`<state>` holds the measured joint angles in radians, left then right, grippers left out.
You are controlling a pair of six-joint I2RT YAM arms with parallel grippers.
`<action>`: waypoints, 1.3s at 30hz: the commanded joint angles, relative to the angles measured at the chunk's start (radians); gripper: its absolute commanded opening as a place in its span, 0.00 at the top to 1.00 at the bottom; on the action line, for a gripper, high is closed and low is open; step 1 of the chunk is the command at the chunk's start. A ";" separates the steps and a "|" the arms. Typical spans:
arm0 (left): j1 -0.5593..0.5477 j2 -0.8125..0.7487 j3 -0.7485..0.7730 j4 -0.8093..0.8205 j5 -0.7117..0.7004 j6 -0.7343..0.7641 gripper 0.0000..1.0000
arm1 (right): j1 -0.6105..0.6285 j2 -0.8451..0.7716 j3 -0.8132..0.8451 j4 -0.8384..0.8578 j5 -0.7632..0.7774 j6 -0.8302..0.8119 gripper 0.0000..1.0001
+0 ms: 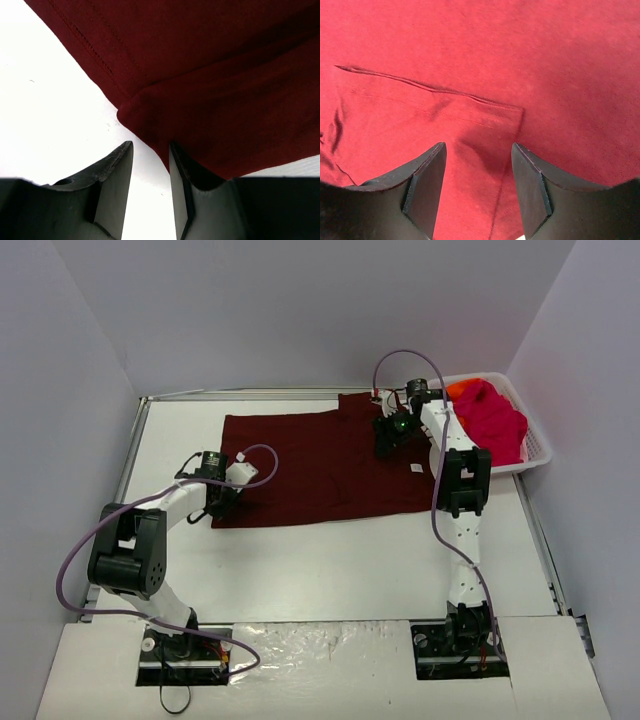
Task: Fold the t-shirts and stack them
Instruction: Fold the flattened tshirt in 1/3 of the way
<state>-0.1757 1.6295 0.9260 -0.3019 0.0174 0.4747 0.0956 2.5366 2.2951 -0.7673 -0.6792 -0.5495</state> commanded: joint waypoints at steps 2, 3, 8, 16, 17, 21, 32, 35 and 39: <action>-0.002 0.032 0.004 -0.025 -0.007 -0.016 0.67 | -0.020 0.028 0.021 -0.018 0.013 0.008 0.49; -0.004 0.032 0.004 -0.025 -0.007 -0.015 0.67 | -0.019 0.034 0.020 -0.018 0.012 0.007 0.50; -0.002 0.030 0.002 -0.025 -0.008 -0.016 0.67 | -0.016 0.051 0.017 -0.023 -0.014 0.007 0.53; -0.004 0.035 0.007 -0.025 -0.008 -0.018 0.67 | -0.002 0.042 0.007 -0.023 -0.026 0.003 0.63; -0.002 0.035 0.007 -0.025 -0.008 -0.018 0.67 | 0.001 0.045 0.007 -0.023 -0.026 0.003 0.69; -0.002 0.035 0.007 -0.026 -0.007 -0.018 0.67 | 0.004 0.045 0.009 -0.023 -0.022 0.005 0.82; -0.002 0.035 0.007 -0.031 -0.002 -0.019 0.67 | 0.000 0.033 0.040 -0.017 0.050 0.011 0.94; -0.002 0.035 0.008 -0.034 0.001 -0.021 0.67 | -0.005 0.025 0.046 -0.013 0.073 0.014 0.96; -0.002 0.033 0.008 -0.036 0.006 -0.022 0.67 | -0.007 0.016 0.049 -0.004 0.095 0.022 1.00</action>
<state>-0.1757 1.6344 0.9295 -0.3027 0.0170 0.4679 0.0921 2.5679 2.3100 -0.7525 -0.6277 -0.5354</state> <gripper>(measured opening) 0.328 0.011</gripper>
